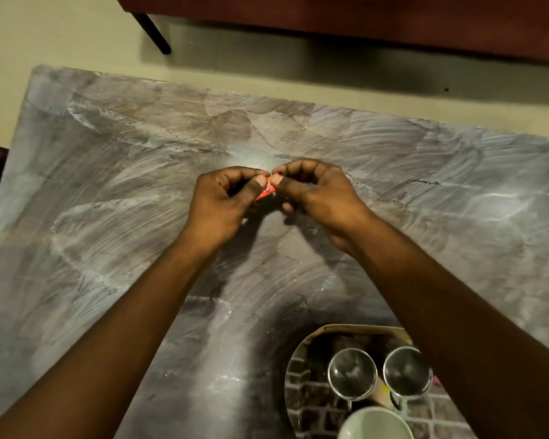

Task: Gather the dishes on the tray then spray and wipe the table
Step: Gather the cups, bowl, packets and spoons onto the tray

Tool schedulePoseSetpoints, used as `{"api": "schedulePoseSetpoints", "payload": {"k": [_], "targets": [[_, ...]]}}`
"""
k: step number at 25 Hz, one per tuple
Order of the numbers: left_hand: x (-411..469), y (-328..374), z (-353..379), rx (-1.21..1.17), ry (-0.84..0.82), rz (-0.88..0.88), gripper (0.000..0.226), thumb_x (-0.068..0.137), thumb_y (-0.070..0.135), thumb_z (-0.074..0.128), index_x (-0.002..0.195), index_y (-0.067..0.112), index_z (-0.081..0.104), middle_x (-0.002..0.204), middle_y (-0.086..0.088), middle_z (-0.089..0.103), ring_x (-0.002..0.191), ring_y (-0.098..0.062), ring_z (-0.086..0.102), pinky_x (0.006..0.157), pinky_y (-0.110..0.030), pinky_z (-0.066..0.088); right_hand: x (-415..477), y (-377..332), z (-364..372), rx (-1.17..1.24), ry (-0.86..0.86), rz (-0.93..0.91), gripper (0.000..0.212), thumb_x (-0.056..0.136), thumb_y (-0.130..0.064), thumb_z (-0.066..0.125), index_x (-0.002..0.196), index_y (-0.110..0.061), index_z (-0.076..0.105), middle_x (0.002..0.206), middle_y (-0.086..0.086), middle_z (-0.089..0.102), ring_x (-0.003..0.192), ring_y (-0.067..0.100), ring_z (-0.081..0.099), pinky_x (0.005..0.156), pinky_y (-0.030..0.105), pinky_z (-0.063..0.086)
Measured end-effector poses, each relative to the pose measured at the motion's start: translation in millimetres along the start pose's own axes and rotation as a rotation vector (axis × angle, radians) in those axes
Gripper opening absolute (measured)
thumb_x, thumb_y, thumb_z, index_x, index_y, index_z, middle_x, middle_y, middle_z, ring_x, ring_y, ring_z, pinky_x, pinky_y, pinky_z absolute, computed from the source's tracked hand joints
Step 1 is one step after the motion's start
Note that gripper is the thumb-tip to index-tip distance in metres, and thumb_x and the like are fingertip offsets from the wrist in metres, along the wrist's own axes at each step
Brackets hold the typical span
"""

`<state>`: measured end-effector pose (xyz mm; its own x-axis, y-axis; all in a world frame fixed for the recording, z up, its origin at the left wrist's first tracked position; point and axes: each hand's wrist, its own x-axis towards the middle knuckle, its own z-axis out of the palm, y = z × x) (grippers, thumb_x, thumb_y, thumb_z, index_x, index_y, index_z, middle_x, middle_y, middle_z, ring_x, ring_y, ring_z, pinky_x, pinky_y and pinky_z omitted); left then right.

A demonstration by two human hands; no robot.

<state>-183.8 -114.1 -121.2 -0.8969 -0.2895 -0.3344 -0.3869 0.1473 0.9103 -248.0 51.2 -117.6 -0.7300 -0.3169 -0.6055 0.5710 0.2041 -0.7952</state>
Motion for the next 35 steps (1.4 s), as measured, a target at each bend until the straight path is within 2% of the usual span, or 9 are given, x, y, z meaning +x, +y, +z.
{"api": "schedulePoseSetpoints", "payload": {"k": [2, 7, 13, 18, 22, 24, 29, 32, 35], "targets": [[-22.4, 16.0, 18.7, -0.162, -0.049, -0.076, 0.018, 0.099, 0.007, 0.073, 0.115, 0.005, 0.079, 0.095, -0.004, 0.082, 0.077, -0.004, 0.075, 0.071, -0.018, 0.058, -26.3, -6.1, -27.8, 0.113, -0.025, 0.027, 0.018, 0.097, -0.007, 0.075, 0.114, 0.000, 0.074, 0.092, 0.014, 0.075, 0.077, 0.017, 0.072, 0.068, 0.024, 0.062], [-94.1, 54.9, 84.6, -0.322, -0.201, -0.176, 0.029, 0.085, -0.005, 0.081, 0.112, 0.004, 0.080, 0.088, -0.007, 0.082, 0.074, -0.014, 0.073, 0.071, -0.022, 0.062, -108.6, -0.8, -111.3, 0.090, 0.073, -0.024, 0.015, 0.094, -0.002, 0.075, 0.109, 0.000, 0.076, 0.085, 0.013, 0.078, 0.071, 0.014, 0.073, 0.067, 0.021, 0.061], [-177.7, 71.0, 181.2, -0.421, -0.104, -0.269, 0.019, 0.092, -0.006, 0.076, 0.107, 0.005, 0.080, 0.085, -0.008, 0.083, 0.076, -0.021, 0.080, 0.074, -0.027, 0.066, -211.7, 32.8, -207.8, 0.131, 0.149, 0.013, 0.020, 0.090, 0.001, 0.076, 0.110, -0.001, 0.073, 0.086, 0.016, 0.079, 0.072, 0.018, 0.077, 0.066, 0.024, 0.063], [-179.2, 59.1, 235.0, 0.090, -0.311, -0.091, 0.018, 0.087, -0.001, 0.083, 0.099, 0.012, 0.086, 0.089, -0.001, 0.084, 0.083, -0.016, 0.082, 0.082, -0.034, 0.066, -272.8, 109.5, -239.1, 0.201, 0.307, 0.197, 0.013, 0.089, -0.002, 0.081, 0.100, 0.003, 0.075, 0.082, 0.017, 0.080, 0.066, 0.019, 0.074, 0.059, 0.022, 0.061], [-169.4, 59.7, 269.5, 0.624, -0.654, 0.184, 0.019, 0.083, 0.007, 0.085, 0.095, 0.021, 0.088, 0.087, 0.006, 0.084, 0.074, 0.000, 0.072, 0.070, -0.015, 0.055, -295.4, 171.5, -228.1, 0.372, 0.443, 0.306, 0.020, 0.090, 0.001, 0.080, 0.103, 0.012, 0.070, 0.079, 0.018, 0.078, 0.060, 0.019, 0.074, 0.057, 0.024, 0.062], [-164.9, 55.8, 283.7, 0.773, -0.743, 0.234, 0.019, 0.081, 0.010, 0.085, 0.093, 0.025, 0.087, 0.090, 0.007, 0.083, 0.077, -0.004, 0.071, 0.073, -0.026, 0.060, -294.0, 190.4, -214.8, 0.437, 0.487, 0.350, 0.015, 0.092, 0.004, 0.077, 0.101, 0.011, 0.068, 0.079, 0.021, 0.076, 0.058, 0.020, 0.073, 0.055, 0.025, 0.062], [-158.4, 44.9, 300.3, 0.951, -0.791, 0.277, 0.020, 0.080, 0.017, 0.082, 0.095, 0.030, 0.086, 0.096, 0.005, 0.083, 0.089, -0.019, 0.075, 0.079, -0.040, 0.063, -281.6, 208.1, -199.1, 0.344, 0.593, 0.307, 0.016, 0.095, 0.008, 0.072, 0.086, -0.005, 0.067, 0.082, 0.019, 0.074, 0.062, 0.022, 0.075, 0.059, 0.028, 0.063], [-159.6, 40.2, 300.9, 1.029, -0.780, 0.362, 0.021, 0.084, 0.024, 0.075, 0.101, 0.031, 0.084, 0.101, 0.001, 0.082, 0.091, -0.026, 0.075, 0.077, -0.040, 0.062, -276.3, 217.6, -197.4, 0.138, 0.640, 0.264, 0.023, 0.092, 0.001, 0.077, 0.083, -0.019, 0.070, 0.086, 0.014, 0.078, 0.078, 0.033, 0.079, 0.076, 0.045, 0.068], [-164.4, 37.2, 302.3, 1.136, -0.791, 0.486, 0.018, 0.090, 0.026, 0.068, 0.103, 0.026, 0.081, 0.099, -0.003, 0.079, 0.091, -0.030, 0.074, 0.069, -0.032, 0.050, -275.3, 220.5, -196.0, -0.008, 0.651, 0.235, 0.024, 0.090, -0.007, 0.078, 0.079, -0.026, 0.070, 0.081, 0.003, 0.079, 0.075, 0.023, 0.080, 0.078, 0.050, 0.067]]}}
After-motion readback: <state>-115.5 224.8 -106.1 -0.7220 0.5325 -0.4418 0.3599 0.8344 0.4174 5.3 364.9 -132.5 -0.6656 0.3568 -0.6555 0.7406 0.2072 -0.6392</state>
